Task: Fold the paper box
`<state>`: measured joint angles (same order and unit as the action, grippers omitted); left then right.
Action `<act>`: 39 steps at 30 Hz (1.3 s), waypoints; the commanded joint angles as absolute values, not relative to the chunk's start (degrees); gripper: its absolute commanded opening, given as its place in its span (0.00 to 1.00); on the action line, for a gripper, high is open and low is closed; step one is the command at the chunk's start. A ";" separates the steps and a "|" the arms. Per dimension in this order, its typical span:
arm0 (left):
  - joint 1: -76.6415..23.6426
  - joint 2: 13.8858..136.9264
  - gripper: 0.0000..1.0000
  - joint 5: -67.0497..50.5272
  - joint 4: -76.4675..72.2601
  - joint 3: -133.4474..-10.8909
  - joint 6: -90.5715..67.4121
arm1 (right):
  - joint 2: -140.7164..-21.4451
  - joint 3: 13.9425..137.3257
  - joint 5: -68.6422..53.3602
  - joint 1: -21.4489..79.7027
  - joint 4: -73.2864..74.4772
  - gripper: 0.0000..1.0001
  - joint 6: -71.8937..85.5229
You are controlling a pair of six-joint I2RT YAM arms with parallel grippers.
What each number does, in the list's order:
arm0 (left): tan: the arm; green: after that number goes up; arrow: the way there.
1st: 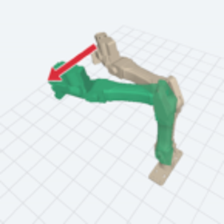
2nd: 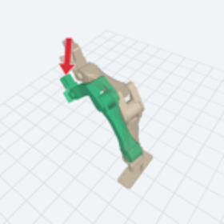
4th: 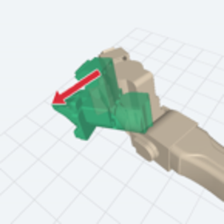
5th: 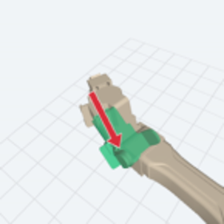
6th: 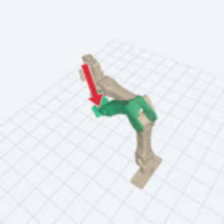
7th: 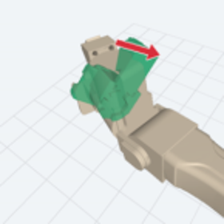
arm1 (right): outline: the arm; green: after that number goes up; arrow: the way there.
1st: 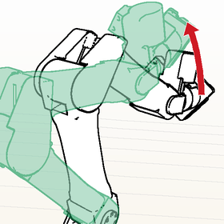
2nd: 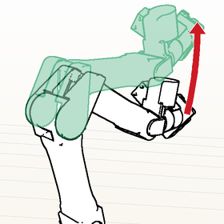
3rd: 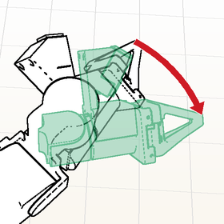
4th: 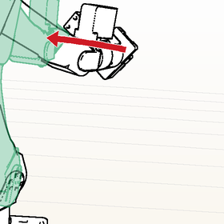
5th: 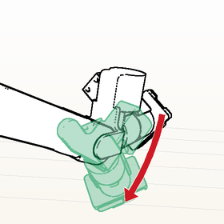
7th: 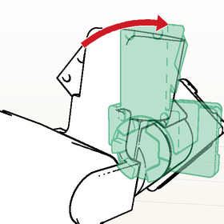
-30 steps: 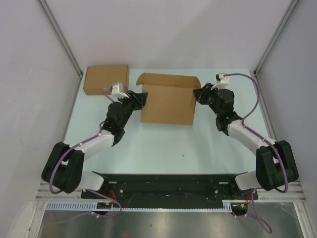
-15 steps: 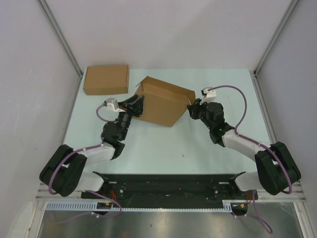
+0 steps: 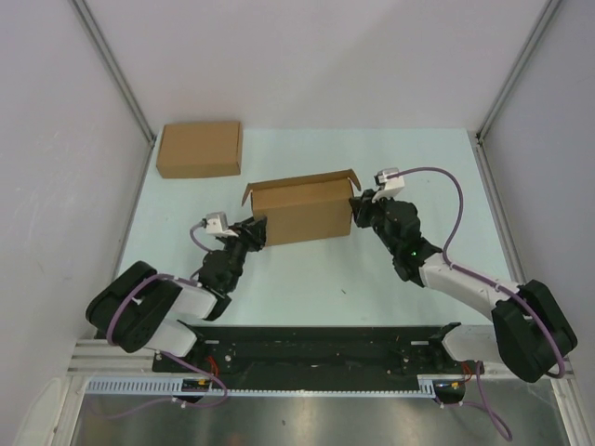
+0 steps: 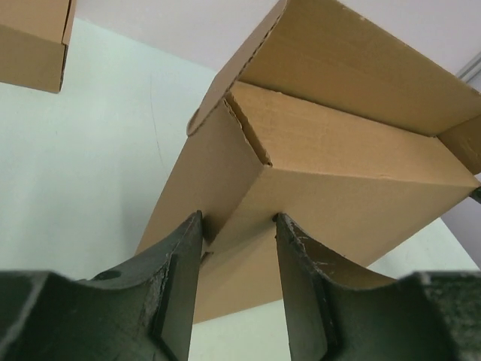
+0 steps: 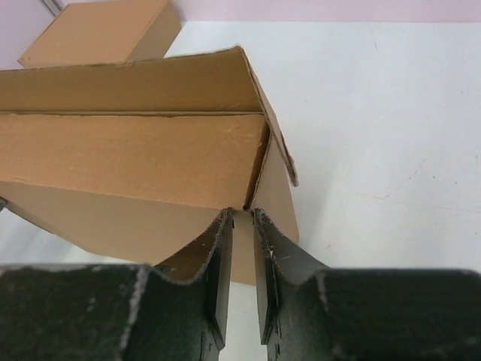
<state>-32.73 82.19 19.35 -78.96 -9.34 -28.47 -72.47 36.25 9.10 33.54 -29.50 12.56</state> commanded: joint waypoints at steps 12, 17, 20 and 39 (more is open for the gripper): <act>-34.89 66.99 0.54 20.12 -67.28 -8.52 -30.85 | -64.70 34.72 9.40 36.56 -27.51 0.31 12.83; -34.89 60.82 0.55 21.80 -59.50 -9.05 -29.18 | -62.58 34.80 9.93 36.65 -25.58 0.34 13.01; -34.89 61.96 0.55 20.48 -60.29 -8.97 -28.91 | -62.49 34.80 9.84 36.74 -25.05 0.34 13.10; -26.29 73.47 0.72 12.14 -37.35 -24.08 -37.79 | -78.20 36.37 -9.21 22.07 -26.19 0.67 31.02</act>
<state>-30.04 69.71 19.75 -40.47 -21.23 -33.21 -73.34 34.52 0.10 23.66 -21.56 25.36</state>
